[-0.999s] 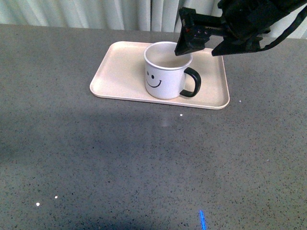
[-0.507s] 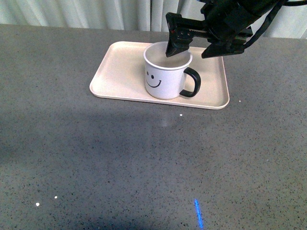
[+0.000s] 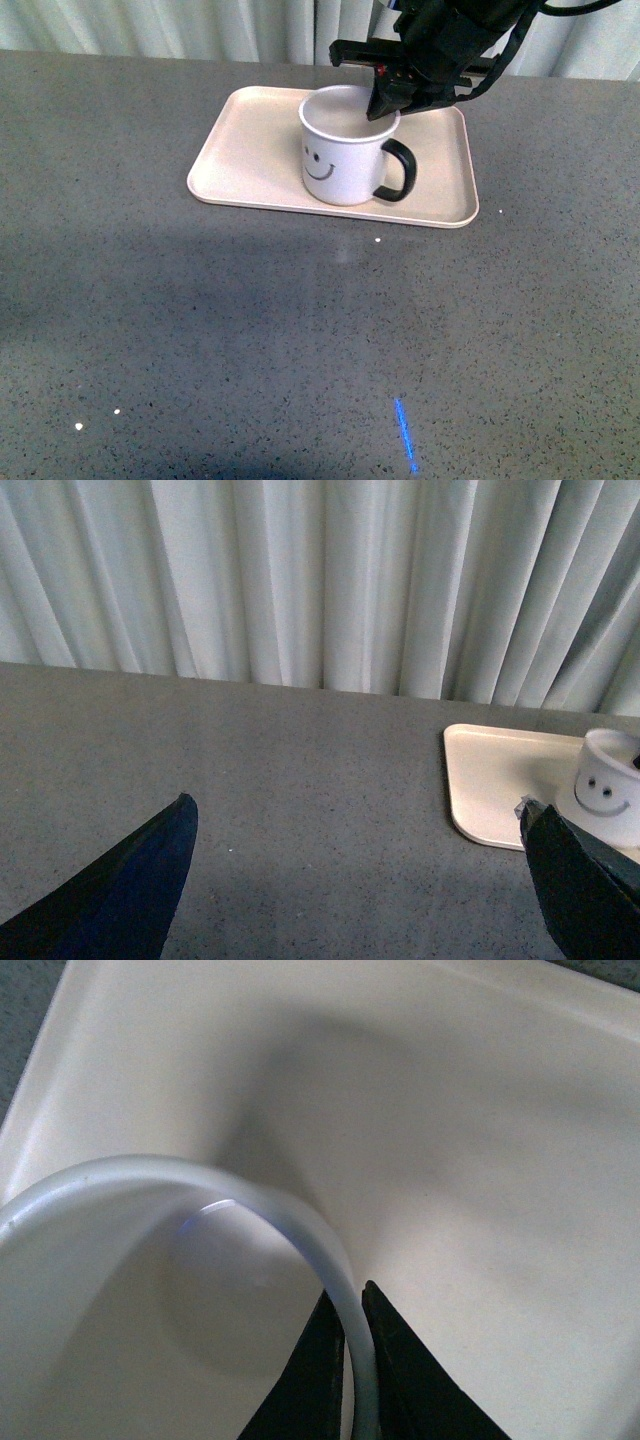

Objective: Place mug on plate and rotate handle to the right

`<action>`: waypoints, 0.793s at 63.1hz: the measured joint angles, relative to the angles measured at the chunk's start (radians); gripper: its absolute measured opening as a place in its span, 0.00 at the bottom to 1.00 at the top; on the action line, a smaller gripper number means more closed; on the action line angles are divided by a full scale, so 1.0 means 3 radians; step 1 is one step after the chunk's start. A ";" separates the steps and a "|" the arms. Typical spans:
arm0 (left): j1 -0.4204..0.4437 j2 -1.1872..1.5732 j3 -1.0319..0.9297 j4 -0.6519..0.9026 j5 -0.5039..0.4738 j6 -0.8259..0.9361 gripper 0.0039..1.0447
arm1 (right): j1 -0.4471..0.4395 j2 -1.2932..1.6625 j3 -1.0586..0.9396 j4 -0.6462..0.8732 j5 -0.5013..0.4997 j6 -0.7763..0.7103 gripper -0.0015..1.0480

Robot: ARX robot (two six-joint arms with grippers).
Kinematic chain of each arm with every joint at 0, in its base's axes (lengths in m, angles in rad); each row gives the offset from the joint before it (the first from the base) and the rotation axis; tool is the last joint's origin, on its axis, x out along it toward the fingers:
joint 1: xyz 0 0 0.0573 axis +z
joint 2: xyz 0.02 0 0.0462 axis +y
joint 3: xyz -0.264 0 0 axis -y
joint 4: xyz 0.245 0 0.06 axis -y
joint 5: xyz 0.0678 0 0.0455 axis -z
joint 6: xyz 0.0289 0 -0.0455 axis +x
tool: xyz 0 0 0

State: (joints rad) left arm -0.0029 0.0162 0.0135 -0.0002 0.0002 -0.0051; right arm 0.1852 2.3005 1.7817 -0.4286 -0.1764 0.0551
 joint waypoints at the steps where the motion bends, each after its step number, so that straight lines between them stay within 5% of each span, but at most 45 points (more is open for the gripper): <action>1: 0.0000 0.0000 0.0000 0.0000 0.0000 0.0000 0.91 | -0.0004 0.0004 0.0020 -0.0017 -0.0014 -0.0003 0.01; 16: 0.0000 0.0000 0.0000 0.0000 0.0000 0.0000 0.91 | -0.0064 0.0134 0.0492 -0.0444 0.0047 -0.0605 0.02; 50: 0.0000 0.0000 0.0000 0.0000 0.0000 0.0000 0.91 | -0.0198 0.0762 0.1905 -0.1629 -0.0839 -0.2639 0.02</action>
State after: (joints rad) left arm -0.0029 0.0162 0.0135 -0.0002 0.0002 -0.0051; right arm 0.1257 2.5290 2.3531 -0.9173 -0.4282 -0.7364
